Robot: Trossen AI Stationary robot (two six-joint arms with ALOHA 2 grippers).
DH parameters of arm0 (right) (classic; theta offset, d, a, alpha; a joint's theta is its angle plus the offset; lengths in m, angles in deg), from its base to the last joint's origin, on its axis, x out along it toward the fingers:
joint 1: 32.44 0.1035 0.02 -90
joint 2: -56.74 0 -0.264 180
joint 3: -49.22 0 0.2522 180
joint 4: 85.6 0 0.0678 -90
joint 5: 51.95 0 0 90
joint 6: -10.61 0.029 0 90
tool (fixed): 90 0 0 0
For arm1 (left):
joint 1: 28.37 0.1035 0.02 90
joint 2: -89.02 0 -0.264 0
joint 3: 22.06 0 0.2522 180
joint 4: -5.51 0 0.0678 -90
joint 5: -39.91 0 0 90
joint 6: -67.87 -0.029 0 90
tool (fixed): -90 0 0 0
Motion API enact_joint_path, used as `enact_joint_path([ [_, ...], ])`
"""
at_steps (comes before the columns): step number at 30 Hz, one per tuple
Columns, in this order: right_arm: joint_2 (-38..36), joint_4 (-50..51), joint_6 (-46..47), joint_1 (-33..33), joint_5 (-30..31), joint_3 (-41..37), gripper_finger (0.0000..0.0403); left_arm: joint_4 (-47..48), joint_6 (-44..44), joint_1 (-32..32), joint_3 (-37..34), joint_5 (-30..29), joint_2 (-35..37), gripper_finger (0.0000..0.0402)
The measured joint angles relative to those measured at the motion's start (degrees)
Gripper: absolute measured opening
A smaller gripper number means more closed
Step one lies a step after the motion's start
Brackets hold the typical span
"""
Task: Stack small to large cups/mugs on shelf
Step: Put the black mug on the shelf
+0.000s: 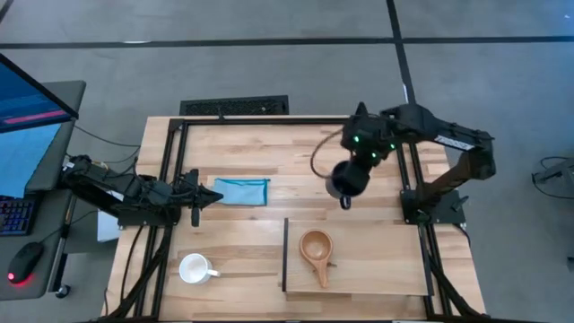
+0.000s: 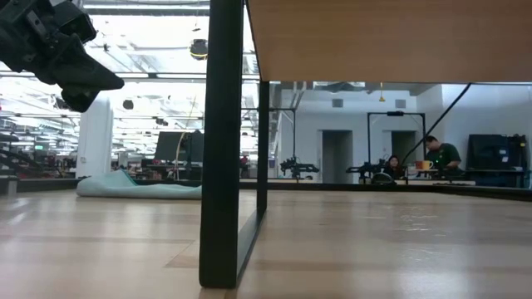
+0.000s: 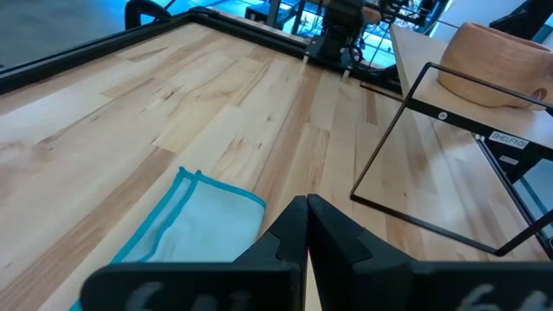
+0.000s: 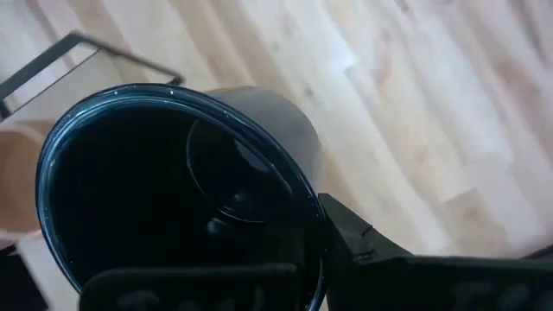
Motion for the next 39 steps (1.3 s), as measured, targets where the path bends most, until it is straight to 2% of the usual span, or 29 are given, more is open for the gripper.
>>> enact_joint_path([
  [11,-4.50,-0.10,18.12,16.53,0.17,-3.01,0.0029,-0.01,0.09,0.01,0.00,-0.02,0.00,0.0000],
  [19,-1.30,-0.12,22.13,25.98,0.16,-3.05,0.0029,0.48,0.00,0.01,0.00,-0.04,-0.01,0.0000],
  [24,0.54,-0.18,23.78,29.64,-0.02,-3.08,0.0029,0.84,1.04,0.02,0.00,-0.04,-0.02,0.0000],
  [31,1.35,-0.10,31.98,32.55,1.34,-3.10,0.0029,1.77,4.57,0.00,0.00,-0.04,0.00,0.0000],
  [39,1.27,-0.10,40.00,35.03,3.41,-3.01,0.0029,1.72,4.33,0.02,0.00,-0.20,0.00,0.0000],
])
